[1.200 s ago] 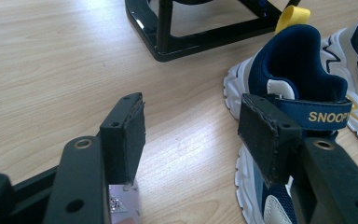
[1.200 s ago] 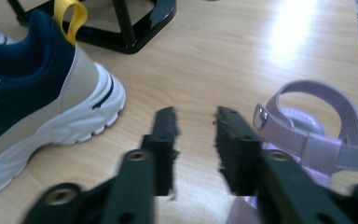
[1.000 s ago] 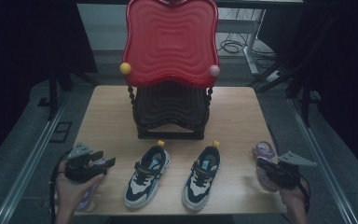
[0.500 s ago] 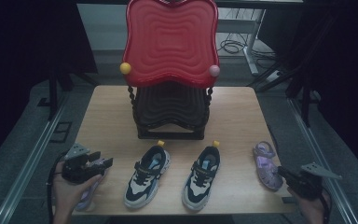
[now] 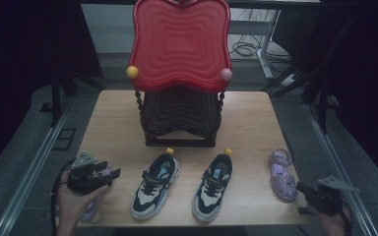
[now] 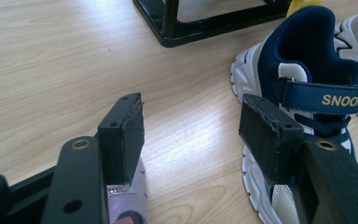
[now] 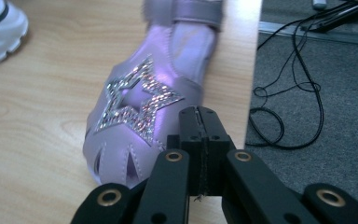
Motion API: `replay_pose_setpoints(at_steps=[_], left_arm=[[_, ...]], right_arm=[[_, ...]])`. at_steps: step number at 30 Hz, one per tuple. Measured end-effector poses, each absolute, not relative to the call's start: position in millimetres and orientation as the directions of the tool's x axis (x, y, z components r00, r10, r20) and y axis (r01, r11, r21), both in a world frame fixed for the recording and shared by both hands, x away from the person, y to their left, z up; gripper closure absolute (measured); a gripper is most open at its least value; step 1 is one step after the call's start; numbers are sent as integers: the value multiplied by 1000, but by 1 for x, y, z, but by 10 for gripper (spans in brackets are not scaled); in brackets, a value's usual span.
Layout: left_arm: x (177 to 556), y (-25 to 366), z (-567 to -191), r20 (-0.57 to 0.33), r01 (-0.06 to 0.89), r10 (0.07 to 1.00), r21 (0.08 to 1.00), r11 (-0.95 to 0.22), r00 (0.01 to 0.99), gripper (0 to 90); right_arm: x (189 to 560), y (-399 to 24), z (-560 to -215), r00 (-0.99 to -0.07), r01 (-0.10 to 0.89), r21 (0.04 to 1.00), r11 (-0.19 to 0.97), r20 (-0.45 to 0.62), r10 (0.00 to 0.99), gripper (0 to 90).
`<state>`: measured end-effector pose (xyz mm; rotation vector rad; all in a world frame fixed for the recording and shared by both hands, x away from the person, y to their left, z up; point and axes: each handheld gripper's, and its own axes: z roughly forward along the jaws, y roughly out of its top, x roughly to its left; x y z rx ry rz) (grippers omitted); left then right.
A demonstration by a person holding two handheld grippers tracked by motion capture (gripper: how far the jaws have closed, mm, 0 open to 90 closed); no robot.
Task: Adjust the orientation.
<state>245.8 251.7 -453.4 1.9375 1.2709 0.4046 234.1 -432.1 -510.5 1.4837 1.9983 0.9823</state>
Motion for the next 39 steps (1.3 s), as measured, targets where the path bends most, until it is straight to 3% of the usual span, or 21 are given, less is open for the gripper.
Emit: replay_pose_setpoints(at_steps=[10,14,39], left_arm=[[247,252,-457,-147,650,881,730,-210,449,405],[247,252,-458,-149,653,879,727,-213,453,404],[248,250,-463,-149,667,874,709,-231,462,404]], right_arm=[[235,-407,-506,-395,606,758,241,23,918,894],[236,-398,-503,-388,606,746,277,-27,921,894],[252,-347,-506,-463,602,705,374,-73,883,894]])
